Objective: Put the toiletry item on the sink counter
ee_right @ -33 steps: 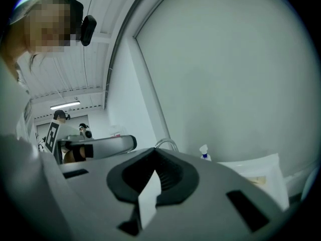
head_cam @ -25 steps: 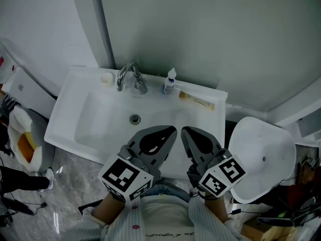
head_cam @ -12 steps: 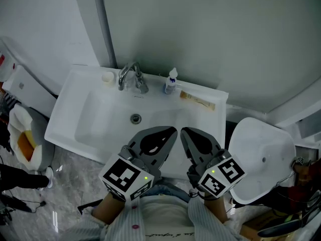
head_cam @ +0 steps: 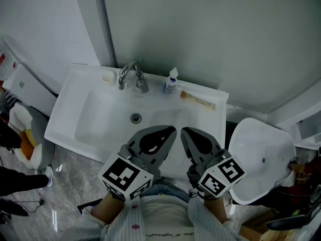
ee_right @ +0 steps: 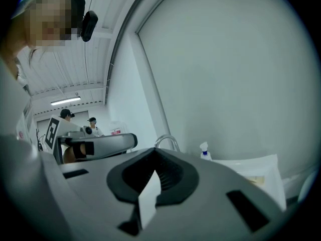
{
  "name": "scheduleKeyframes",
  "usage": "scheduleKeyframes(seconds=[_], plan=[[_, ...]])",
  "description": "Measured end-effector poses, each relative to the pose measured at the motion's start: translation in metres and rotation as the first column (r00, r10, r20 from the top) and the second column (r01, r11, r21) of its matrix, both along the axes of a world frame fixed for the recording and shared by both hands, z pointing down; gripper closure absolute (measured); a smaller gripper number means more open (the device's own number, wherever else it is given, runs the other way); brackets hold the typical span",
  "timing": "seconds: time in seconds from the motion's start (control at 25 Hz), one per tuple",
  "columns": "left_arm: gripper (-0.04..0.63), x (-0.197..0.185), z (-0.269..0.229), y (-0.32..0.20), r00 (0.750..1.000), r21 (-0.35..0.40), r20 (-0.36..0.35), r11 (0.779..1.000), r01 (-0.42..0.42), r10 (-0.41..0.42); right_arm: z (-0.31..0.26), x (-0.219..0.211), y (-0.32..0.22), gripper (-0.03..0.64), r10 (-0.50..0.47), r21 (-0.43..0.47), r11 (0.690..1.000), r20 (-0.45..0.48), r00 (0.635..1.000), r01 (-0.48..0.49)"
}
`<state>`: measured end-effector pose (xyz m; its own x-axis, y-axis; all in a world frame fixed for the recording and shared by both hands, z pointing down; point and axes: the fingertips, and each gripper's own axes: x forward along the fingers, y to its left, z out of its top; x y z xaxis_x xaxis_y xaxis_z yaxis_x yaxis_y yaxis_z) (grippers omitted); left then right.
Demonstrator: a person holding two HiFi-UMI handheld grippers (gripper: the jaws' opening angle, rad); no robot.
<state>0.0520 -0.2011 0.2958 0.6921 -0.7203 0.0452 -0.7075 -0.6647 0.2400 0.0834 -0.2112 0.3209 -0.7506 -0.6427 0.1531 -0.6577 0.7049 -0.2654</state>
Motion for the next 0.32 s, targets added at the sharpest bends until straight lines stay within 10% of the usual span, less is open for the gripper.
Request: scheduleKeyframes(seconds=[0.32], plan=[[0.575, 0.0031, -0.0001, -0.0008, 1.0, -0.003, 0.001, 1.0, -0.001, 0.001, -0.0008, 0.0031, -0.0012, 0.609, 0.001, -0.005, 1.0, 0.006, 1.0, -0.001]])
